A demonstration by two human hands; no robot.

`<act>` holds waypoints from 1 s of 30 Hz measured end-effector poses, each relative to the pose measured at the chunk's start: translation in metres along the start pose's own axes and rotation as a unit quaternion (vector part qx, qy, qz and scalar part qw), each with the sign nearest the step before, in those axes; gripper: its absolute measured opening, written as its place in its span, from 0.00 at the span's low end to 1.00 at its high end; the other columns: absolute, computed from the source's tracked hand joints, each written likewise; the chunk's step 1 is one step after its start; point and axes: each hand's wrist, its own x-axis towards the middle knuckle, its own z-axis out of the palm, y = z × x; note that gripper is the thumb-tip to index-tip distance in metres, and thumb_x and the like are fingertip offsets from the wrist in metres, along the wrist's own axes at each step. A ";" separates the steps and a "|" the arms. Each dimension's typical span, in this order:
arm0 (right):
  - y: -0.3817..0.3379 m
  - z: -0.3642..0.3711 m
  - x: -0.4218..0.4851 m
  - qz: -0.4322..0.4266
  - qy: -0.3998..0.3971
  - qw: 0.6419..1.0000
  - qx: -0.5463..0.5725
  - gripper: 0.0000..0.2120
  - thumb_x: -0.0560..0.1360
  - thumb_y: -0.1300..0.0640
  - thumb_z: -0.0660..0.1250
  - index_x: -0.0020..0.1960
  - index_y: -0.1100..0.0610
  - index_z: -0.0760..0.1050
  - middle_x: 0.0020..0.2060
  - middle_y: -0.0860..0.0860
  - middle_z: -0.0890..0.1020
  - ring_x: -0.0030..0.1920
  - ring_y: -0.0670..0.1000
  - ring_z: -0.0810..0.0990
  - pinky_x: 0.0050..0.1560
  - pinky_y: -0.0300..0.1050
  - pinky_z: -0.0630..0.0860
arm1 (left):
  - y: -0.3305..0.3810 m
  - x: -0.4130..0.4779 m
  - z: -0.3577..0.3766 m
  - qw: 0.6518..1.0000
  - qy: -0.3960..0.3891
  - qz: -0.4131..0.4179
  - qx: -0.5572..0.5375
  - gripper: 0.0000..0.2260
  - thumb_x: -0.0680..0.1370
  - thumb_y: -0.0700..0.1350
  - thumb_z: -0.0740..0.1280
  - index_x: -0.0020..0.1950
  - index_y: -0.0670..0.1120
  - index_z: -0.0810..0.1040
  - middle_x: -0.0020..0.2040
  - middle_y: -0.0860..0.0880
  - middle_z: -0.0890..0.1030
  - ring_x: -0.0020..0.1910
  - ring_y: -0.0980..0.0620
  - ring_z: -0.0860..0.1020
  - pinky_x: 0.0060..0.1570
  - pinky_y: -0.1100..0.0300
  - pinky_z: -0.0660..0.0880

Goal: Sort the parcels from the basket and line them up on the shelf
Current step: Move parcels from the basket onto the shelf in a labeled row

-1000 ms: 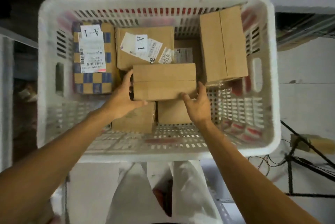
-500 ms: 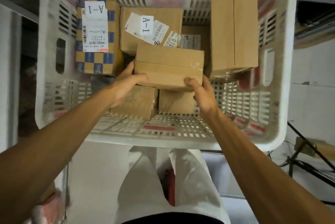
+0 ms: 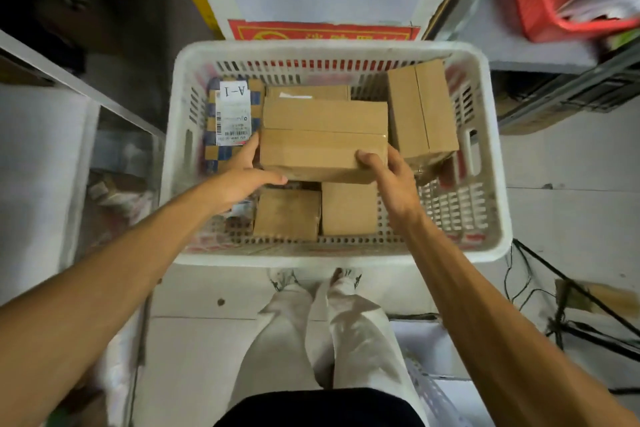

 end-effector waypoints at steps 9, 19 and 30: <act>-0.139 0.034 -0.031 -0.165 -0.011 0.985 -0.052 0.17 0.80 0.48 0.62 0.64 0.55 0.77 0.49 0.41 0.79 0.47 0.31 0.76 0.47 0.27 0.72 | 0.072 -0.068 -0.064 0.984 0.099 0.148 -0.028 0.28 0.76 0.55 0.68 0.72 0.62 0.60 0.64 0.58 0.73 0.61 0.54 0.74 0.60 0.52 0.73; -0.242 0.093 -0.051 -0.311 -0.070 0.945 -0.077 0.32 0.71 0.37 0.69 0.72 0.40 0.66 0.67 0.50 0.71 0.64 0.53 0.74 0.63 0.51 0.74 | 0.137 -0.142 -0.150 0.926 0.259 0.272 -0.031 0.17 0.76 0.55 0.67 0.63 0.58 0.69 0.62 0.53 0.75 0.57 0.55 0.74 0.50 0.60 0.73; -0.334 0.171 -0.071 -0.411 -0.186 0.891 -0.045 0.19 0.74 0.43 0.69 0.60 0.49 0.70 0.54 0.41 0.76 0.55 0.45 0.77 0.44 0.34 0.73 | 0.142 -0.234 -0.188 0.851 0.360 0.329 -0.194 0.41 0.64 0.47 0.79 0.71 0.57 0.62 0.64 0.51 0.74 0.65 0.49 0.72 0.62 0.39 0.72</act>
